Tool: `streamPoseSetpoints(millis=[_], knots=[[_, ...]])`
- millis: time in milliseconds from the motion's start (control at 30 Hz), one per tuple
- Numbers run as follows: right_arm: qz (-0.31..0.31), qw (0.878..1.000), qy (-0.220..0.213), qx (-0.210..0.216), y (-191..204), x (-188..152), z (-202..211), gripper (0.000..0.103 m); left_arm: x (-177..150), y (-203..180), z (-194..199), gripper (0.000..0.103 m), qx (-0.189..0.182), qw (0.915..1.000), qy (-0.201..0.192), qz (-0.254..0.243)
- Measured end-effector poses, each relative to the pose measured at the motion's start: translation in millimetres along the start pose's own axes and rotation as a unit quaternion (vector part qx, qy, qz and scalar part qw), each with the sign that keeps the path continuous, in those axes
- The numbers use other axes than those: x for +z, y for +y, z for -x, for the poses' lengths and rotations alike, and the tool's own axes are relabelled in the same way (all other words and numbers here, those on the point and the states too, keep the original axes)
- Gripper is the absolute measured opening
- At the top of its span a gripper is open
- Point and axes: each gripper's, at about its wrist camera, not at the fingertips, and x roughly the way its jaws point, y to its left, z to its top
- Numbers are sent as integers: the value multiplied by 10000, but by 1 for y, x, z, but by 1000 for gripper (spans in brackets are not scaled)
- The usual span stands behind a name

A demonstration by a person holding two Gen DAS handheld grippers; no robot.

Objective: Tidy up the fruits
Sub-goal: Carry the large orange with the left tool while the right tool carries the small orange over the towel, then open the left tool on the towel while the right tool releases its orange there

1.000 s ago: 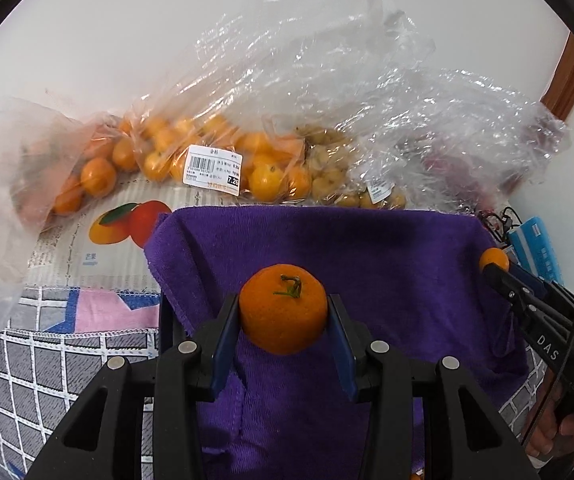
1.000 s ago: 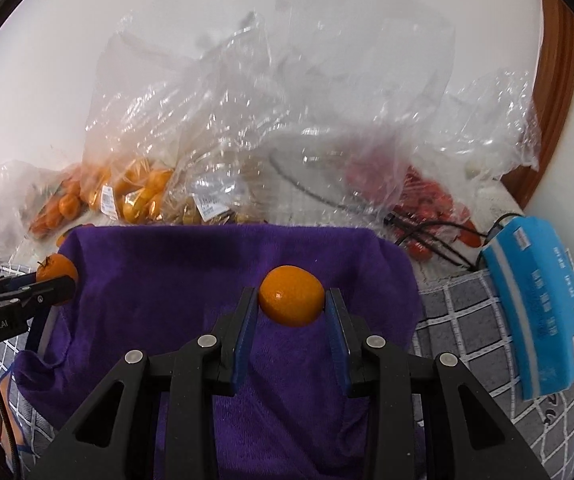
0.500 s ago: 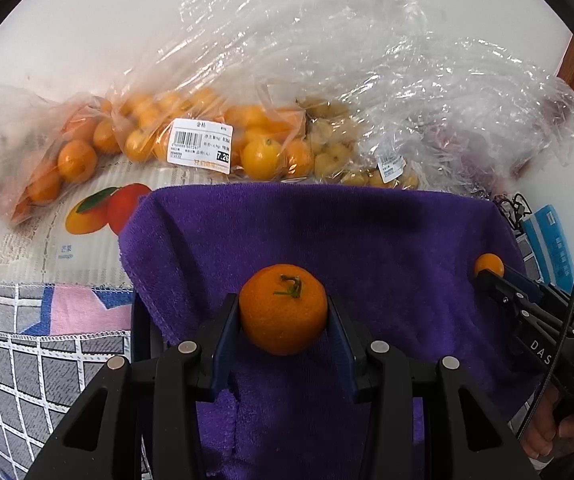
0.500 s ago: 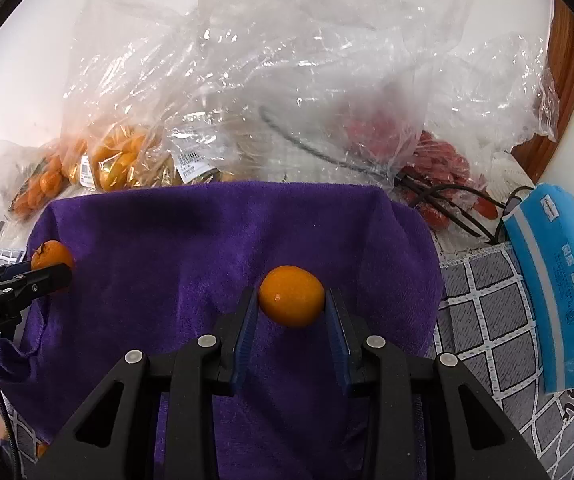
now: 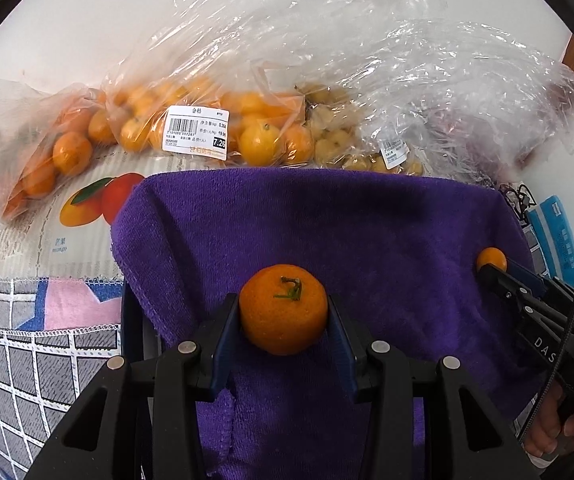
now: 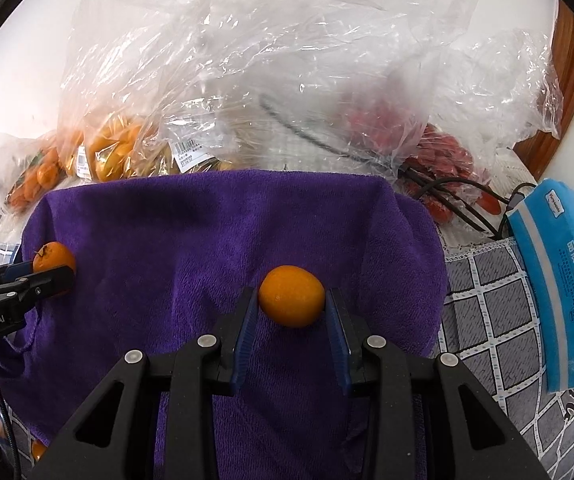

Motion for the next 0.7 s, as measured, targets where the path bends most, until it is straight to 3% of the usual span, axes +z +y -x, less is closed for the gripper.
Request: streamPoseSetpoints(millis=[67, 200, 333, 700], knots=[[31, 10000, -28, -10, 1, 1, 2, 48, -1, 0, 1, 41, 3, 10000, 3, -19], [64, 9999, -136, -75, 5, 3, 10, 56, -1, 0, 12, 53, -5, 9999, -100, -97], [-20, 9997, -240, -93, 6, 6, 23, 67, -3, -3, 29, 56, 72, 9994, -260, -204], [-31, 9975, -652, -257, 18, -16, 95, 68, -21, 2, 99, 56, 68, 9967, -805, -127]])
